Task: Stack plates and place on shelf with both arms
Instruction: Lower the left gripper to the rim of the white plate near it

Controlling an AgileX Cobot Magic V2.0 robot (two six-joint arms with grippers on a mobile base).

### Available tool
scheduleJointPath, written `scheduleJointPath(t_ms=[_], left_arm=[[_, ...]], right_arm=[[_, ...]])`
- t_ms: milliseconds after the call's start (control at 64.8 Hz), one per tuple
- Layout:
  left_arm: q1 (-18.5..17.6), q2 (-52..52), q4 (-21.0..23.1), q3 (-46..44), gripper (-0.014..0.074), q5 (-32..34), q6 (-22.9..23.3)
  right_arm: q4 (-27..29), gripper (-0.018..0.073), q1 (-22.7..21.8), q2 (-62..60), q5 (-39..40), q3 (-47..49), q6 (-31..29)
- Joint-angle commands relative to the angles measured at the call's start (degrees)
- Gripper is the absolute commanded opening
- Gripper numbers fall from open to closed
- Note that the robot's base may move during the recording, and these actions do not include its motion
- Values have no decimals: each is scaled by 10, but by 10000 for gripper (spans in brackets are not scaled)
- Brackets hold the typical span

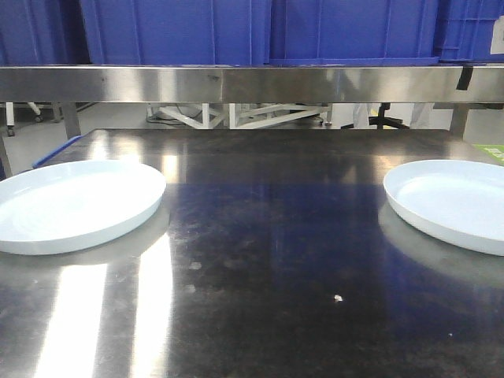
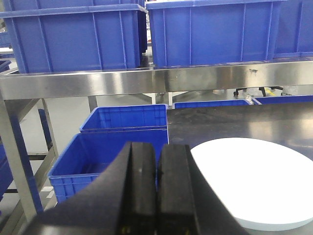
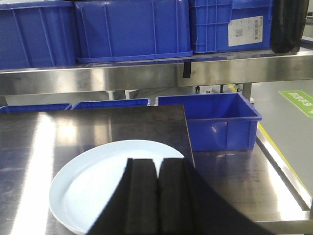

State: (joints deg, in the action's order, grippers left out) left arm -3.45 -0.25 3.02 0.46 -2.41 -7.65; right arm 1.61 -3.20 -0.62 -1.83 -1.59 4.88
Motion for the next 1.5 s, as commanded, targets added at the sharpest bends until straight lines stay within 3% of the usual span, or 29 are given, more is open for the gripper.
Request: scheduleJointPath(t_ms=[0,231,432,524,1034,1265,1481], left_arm=[[0,-12,1,2,82,50,4],[0,-4,7,-35,90,45,4],[0,59,24,-125,90,-47,4],[0,116,51,-171,90,-83,4],[0,471,51,-312,90,-107,4],[0,635,51,-420,90,-201,4],[0,776,53,-540,90,-343,4]], right_arm=[[-6,57,-1,-11,51,-1,-2],[-6,57,-1,-11,51,-1,-2],[-6,57,-1,-11,51,-1,-2],[-6,57,-1,-11,51,-1,-2],[-6,57,-1,-11,51,-1,-2],[-6,57,-1,-11,51,-1,-2],[-6,57,-1,-11,51,-1,-2]])
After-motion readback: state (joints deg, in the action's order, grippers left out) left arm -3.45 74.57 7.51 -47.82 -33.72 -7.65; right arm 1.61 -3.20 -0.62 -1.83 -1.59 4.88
